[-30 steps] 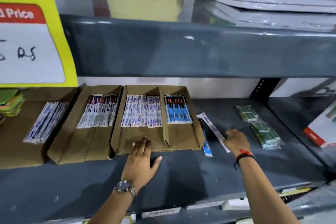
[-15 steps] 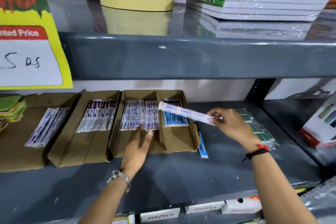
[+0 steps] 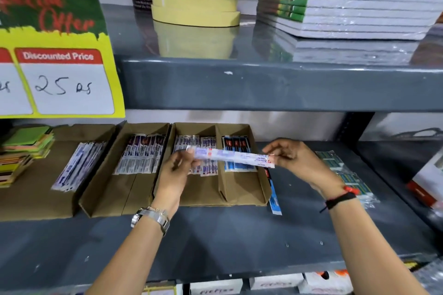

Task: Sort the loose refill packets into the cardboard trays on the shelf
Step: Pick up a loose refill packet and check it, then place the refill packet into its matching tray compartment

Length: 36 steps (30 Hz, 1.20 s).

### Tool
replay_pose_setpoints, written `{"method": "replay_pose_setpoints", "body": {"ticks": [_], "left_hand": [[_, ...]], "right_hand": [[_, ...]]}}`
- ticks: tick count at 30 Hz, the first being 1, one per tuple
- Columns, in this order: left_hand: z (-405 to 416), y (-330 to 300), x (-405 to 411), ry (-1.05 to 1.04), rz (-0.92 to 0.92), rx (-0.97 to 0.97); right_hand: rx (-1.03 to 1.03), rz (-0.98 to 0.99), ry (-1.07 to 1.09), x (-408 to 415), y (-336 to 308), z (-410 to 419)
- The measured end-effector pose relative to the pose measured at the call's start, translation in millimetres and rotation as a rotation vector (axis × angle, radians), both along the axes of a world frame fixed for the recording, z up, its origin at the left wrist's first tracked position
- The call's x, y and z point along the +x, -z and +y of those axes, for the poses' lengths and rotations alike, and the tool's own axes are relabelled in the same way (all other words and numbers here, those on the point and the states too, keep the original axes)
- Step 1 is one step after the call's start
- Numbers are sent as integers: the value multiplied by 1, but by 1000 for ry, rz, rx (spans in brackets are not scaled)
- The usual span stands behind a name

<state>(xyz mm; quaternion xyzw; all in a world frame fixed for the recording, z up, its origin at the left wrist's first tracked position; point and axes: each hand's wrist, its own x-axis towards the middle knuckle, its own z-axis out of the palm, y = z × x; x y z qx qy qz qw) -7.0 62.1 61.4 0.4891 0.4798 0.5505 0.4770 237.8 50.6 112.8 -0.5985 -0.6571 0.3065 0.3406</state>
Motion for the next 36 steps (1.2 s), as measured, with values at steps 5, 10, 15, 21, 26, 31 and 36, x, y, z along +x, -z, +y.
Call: {"method": "replay_pose_setpoints", "body": {"ticks": [5,10,15,21,26,31,36], "left_hand": [[-11,50,-11,35,873,109],[-13,105,-20,186,1274,140],[-12,113,-20,183,1296,137],[-10,118,-21,104,1312,208],[-9,120,-20,110,1321,220],[-10,116,-21,147,1308,196],[-9,119,-20,164,1364,166]], "right_hand": [[-14,400,198,-36,20,21],[-35,342,217,-98,53,51],[-111,-1,245,-135,84,82],[-124,-156,289,-149,87,89],[-119,-235,276,-149,83,93],[-76,-290,245,-141,72,84],[1,-316,426,-82,52,54]]}}
